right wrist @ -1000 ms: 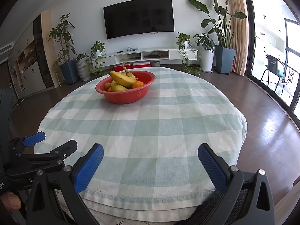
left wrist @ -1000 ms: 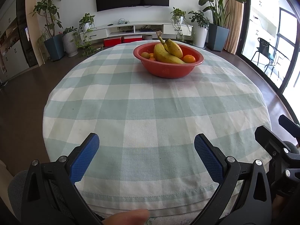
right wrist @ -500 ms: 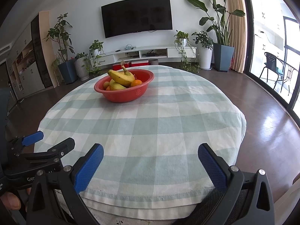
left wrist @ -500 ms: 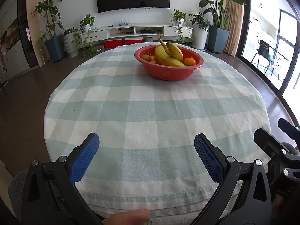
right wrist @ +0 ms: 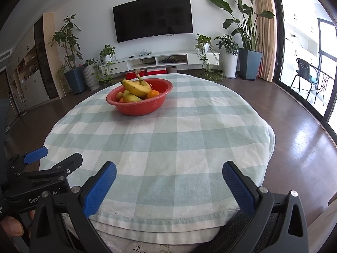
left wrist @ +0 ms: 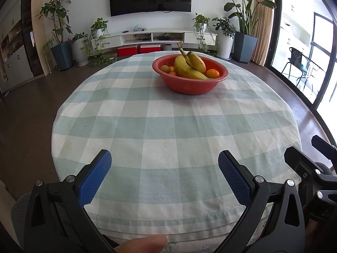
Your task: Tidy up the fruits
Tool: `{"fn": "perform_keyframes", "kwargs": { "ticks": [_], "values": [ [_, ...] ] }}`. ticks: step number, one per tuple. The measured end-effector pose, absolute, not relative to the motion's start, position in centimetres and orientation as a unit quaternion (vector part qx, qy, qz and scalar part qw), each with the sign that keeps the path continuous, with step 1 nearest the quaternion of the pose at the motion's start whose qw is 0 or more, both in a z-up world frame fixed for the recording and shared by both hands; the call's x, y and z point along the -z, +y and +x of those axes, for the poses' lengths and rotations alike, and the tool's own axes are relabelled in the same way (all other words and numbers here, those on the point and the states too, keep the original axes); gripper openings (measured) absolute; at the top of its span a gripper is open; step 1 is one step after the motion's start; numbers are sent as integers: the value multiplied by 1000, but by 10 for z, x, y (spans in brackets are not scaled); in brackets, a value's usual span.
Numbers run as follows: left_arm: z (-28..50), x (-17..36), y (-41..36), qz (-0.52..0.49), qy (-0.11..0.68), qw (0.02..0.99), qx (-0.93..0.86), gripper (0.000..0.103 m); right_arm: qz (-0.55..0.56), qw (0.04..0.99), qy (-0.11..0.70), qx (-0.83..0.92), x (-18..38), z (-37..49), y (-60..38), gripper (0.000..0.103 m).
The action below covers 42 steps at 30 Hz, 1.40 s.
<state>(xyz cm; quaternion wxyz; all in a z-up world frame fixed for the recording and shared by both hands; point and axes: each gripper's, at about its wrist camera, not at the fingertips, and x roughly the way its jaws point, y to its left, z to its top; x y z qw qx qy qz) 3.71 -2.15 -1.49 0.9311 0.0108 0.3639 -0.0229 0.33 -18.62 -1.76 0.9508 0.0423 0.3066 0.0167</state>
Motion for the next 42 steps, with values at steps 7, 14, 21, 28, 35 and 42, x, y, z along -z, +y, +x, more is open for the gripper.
{"fn": "perform_keyframes", "kwargs": {
  "ticks": [7,14,21,28,35,42],
  "values": [
    [36,13,-20,9,361,932,21,103,40,951,307,-18,16,3,-186,103],
    [35,12,-20,9,360,933,22,103,39,950,308,-17,14,2,-186,103],
    [34,12,-20,9,360,933,21,103,39,950,308,-17,14,2,-185,103],
    [34,13,-20,9,361,932,21,103,39,950,309,-17,14,2,-185,103],
    [34,12,-20,10,360,933,22,103,39,950,308,-18,13,1,-185,103],
    [33,10,-20,10,360,932,22,103,39,950,309,-18,13,2,-185,103]
  ]
}}
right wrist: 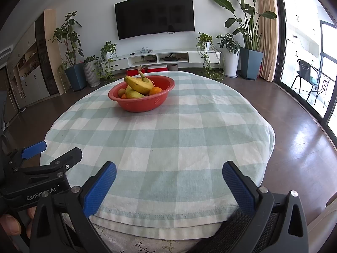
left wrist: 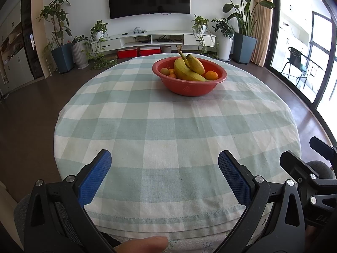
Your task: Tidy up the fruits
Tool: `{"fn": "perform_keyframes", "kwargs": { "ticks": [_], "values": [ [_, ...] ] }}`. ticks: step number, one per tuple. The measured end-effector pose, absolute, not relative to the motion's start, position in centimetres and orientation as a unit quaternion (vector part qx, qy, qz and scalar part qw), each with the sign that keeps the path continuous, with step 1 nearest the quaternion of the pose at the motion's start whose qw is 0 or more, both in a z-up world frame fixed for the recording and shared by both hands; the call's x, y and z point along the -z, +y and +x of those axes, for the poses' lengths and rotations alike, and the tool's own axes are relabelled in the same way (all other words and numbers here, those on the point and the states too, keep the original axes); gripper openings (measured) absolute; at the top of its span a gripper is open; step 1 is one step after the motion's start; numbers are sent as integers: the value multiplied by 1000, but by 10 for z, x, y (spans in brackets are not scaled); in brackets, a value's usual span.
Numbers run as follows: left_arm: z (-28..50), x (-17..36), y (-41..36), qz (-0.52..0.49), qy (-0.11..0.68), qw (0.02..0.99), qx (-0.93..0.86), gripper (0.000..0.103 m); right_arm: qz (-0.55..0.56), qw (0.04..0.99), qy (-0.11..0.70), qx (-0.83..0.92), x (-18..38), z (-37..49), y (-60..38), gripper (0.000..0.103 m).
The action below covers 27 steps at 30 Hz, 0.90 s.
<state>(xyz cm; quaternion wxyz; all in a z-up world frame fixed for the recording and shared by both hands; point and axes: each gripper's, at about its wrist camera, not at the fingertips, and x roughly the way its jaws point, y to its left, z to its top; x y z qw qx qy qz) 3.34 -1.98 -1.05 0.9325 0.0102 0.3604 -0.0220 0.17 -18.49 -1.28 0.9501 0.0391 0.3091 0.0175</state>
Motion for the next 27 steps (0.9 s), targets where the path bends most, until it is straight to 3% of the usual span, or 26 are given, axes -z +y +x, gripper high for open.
{"fn": "perform_keyframes", "kwargs": {
  "ticks": [27],
  "values": [
    [34,13,-17,14,362,932,22,103,43,949,313,-18,10,-4,-185,103]
  ]
}}
